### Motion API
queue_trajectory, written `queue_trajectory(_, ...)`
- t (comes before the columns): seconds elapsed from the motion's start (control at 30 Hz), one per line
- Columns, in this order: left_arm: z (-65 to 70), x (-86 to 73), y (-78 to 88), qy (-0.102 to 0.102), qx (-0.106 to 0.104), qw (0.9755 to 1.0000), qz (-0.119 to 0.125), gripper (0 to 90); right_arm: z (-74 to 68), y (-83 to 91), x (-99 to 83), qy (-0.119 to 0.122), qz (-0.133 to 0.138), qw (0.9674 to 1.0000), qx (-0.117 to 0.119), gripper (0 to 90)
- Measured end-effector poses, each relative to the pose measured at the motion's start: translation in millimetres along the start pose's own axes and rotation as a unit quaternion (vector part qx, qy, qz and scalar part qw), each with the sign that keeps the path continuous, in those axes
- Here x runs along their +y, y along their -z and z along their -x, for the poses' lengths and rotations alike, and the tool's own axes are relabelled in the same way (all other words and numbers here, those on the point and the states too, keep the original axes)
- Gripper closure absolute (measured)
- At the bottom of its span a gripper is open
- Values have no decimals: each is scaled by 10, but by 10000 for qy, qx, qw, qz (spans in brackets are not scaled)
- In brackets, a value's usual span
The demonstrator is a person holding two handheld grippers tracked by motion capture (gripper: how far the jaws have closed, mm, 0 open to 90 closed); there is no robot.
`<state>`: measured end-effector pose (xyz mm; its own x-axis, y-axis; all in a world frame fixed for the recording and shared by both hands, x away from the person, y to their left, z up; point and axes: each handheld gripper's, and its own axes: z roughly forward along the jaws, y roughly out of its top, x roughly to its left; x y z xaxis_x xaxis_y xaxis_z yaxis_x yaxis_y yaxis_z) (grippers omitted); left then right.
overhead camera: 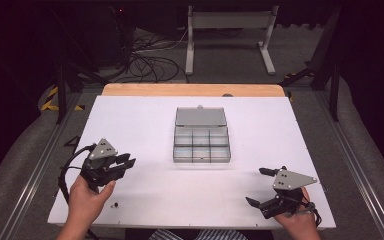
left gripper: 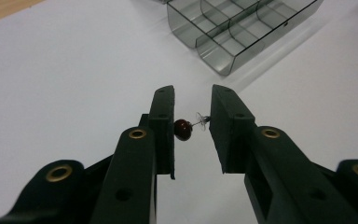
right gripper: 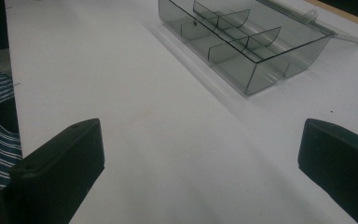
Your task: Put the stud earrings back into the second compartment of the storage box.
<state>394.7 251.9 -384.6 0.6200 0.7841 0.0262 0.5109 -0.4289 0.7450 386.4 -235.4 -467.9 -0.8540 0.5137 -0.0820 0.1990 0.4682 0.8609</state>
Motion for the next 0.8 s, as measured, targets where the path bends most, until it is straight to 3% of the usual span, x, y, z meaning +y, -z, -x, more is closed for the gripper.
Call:
queue_trajectory(0.5,64,366,-167,-43,-364,9990,268,713,16,0,-3,22,-1,10000,26,9)
queue_trajectory(0.67,66,474,-262,44,-652,9968,465,713,18,7,-5,18,16,10000,41,9)
queue_trajectory(0.8,85,547,-356,85,-715,9959,539,713,15,7,-5,31,21,10000,56,9)
